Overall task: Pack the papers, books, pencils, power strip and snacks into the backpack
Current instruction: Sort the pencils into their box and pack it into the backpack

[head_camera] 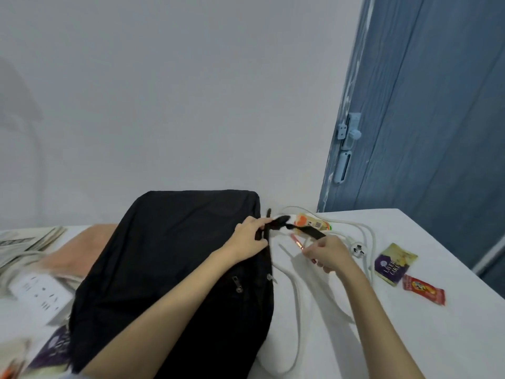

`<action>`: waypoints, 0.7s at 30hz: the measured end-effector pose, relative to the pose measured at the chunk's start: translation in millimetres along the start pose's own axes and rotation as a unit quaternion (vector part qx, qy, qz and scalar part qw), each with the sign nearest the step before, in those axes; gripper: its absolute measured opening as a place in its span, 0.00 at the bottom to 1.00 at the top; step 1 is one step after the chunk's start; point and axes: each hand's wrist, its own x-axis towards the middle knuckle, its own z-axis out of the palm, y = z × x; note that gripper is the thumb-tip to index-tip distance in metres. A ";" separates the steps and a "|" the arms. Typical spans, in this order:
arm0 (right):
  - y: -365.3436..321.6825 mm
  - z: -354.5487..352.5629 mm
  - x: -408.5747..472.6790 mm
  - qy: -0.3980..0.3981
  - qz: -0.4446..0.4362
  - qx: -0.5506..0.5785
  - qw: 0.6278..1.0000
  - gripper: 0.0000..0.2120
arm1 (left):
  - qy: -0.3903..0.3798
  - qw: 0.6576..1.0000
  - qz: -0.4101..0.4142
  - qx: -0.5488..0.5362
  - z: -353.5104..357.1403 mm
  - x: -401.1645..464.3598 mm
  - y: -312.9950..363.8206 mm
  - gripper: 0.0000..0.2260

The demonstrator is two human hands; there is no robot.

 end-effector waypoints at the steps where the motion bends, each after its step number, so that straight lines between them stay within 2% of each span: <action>1: -4.2 -2.7 -7.8 0.001 -0.014 0.066 0.998 0.08 | 0.000 1.000 0.007 -0.023 -8.1 -5.8 0.9 0.22; 4: -32.6 14.0 -33.7 -0.018 -0.070 0.212 0.974 0.07 | 0.038 0.997 0.001 -0.073 -43.5 -37.9 -10.5 0.15; 8: -83.1 79.3 -75.7 -0.161 -0.114 0.285 0.938 0.04 | 0.124 0.989 -0.029 -0.075 -95.5 -110.6 -57.4 0.11; 9: -95.5 98.7 -89.2 -0.198 -0.121 0.286 0.930 0.06 | 0.154 0.984 -0.046 -0.078 -107.9 -131.4 -72.4 0.11; 12: -130.1 166.0 -134.5 -0.300 -0.152 0.264 0.904 0.14 | 0.236 0.960 -0.110 -0.106 -141.0 -201.8 -123.0 0.12; 16: -152.3 244.4 -185.3 -0.375 -0.183 0.220 0.882 0.22 | 0.280 0.935 -0.205 -0.078 -163.6 -277.9 -175.9 0.12; 18: -157.2 278.1 -204.7 -0.390 -0.192 0.164 0.885 0.25 | 0.287 0.920 -0.262 -0.047 -171.0 -308.0 -200.3 0.10; 21: -160.2 309.4 -218.9 -0.362 -0.218 0.081 0.903 0.31 | 0.250 0.912 -0.324 0.006 -173.3 -334.0 -225.9 0.12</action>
